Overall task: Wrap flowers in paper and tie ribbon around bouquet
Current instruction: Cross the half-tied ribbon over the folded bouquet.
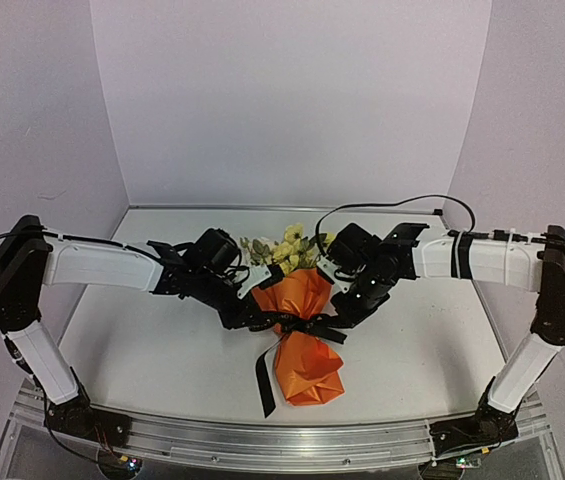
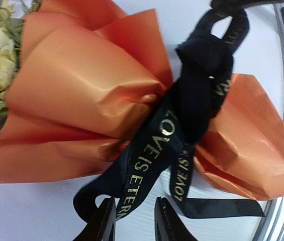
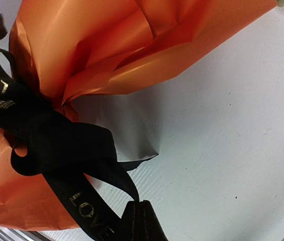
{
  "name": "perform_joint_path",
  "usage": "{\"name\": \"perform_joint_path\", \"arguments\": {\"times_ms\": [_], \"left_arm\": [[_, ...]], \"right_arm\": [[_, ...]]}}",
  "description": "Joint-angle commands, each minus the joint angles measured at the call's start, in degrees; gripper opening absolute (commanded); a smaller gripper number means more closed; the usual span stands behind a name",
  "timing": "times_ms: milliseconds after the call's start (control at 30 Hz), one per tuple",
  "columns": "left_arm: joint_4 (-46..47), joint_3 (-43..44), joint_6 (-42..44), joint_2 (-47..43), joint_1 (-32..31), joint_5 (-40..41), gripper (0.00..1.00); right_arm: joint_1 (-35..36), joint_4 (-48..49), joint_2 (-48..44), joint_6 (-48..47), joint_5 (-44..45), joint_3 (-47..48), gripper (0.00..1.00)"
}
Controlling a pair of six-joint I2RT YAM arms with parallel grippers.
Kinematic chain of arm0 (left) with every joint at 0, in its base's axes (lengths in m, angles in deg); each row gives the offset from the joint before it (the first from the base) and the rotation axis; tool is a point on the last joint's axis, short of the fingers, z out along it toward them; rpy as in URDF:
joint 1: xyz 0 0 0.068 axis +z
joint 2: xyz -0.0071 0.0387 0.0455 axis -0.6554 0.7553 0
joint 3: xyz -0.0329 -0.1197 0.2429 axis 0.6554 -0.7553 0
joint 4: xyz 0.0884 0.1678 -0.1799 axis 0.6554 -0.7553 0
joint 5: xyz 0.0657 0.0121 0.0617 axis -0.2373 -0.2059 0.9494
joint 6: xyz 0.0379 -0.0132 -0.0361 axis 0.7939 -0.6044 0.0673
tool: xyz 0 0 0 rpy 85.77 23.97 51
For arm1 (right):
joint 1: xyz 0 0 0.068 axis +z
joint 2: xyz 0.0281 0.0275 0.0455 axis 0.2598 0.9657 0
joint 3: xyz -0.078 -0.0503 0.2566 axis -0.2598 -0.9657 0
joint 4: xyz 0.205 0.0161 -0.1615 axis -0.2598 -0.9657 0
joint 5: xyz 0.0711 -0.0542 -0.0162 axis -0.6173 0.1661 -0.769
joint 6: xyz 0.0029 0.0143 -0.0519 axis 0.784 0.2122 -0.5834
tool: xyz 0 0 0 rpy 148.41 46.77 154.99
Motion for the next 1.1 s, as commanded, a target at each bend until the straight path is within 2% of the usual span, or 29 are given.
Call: {"name": "perform_joint_path", "arguments": {"times_ms": [0, 100, 633, 867, 1067], "left_arm": [[3.03, 0.61, -1.00, 0.37, 2.04, 2.75, 0.31], [2.57, 2.32, -1.16, 2.42, 2.85, 4.88, 0.34], [-1.89, 12.22, 0.21, 10.36, 6.20, 3.93, 0.37], [-5.68, 11.67, 2.93, 10.42, 6.29, -0.96, 0.35], [-4.57, 8.34, 3.24, 7.67, 5.60, -3.09, 0.36]], "right_arm": [[0.21, 0.52, -2.40, 0.84, 0.13, -0.27, 0.00], [0.19, 0.59, -2.33, 0.91, -1.32, -0.39, 0.00], [0.15, 1.74, -2.53, 1.63, -1.92, -1.25, 0.00], [0.18, 1.94, -2.74, 1.63, -1.94, -1.49, 0.00], [0.17, 2.20, -2.92, 1.81, -1.93, -1.80, 0.00]]}}
